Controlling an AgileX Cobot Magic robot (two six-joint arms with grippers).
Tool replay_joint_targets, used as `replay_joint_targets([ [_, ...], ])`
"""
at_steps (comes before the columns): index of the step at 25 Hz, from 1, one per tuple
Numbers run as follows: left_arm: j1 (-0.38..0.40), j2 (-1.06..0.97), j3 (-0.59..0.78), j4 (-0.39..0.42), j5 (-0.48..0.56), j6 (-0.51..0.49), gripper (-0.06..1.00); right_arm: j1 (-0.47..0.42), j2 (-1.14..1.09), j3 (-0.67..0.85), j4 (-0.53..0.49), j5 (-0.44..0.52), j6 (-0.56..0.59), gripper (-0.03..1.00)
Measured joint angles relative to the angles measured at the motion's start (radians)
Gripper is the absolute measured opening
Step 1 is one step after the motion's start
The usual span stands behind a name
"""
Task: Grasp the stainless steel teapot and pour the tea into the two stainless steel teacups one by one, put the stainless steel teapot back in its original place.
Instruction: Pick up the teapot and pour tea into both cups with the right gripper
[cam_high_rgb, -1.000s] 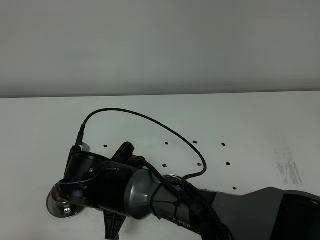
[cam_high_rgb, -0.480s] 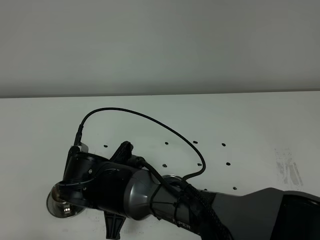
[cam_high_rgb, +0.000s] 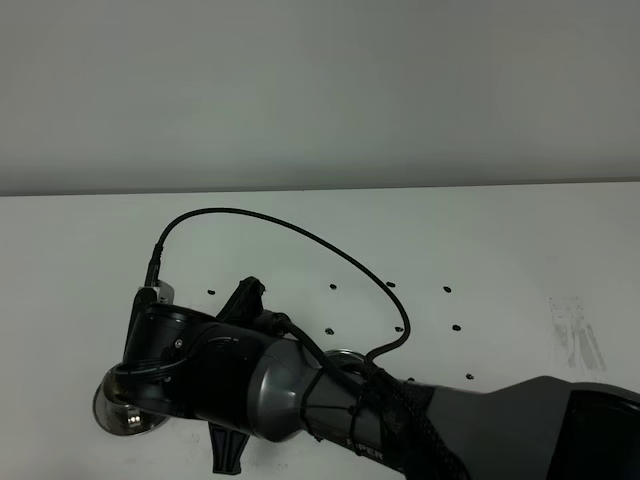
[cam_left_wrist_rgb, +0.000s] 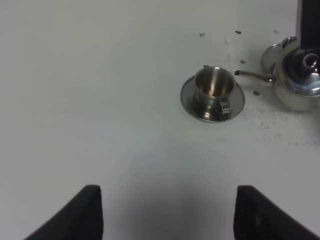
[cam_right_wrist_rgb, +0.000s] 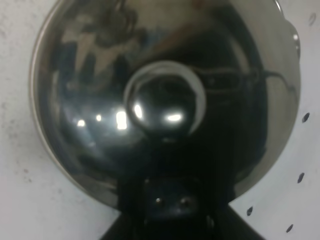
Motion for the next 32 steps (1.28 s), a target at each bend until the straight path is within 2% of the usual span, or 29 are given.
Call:
replay_joint_targets([
  [32, 0.0, 0.0, 0.0, 0.0, 0.0, -0.001, 0.61, 0.021, -0.009, -0.011, -0.113, -0.001, -0.023, 0.21],
])
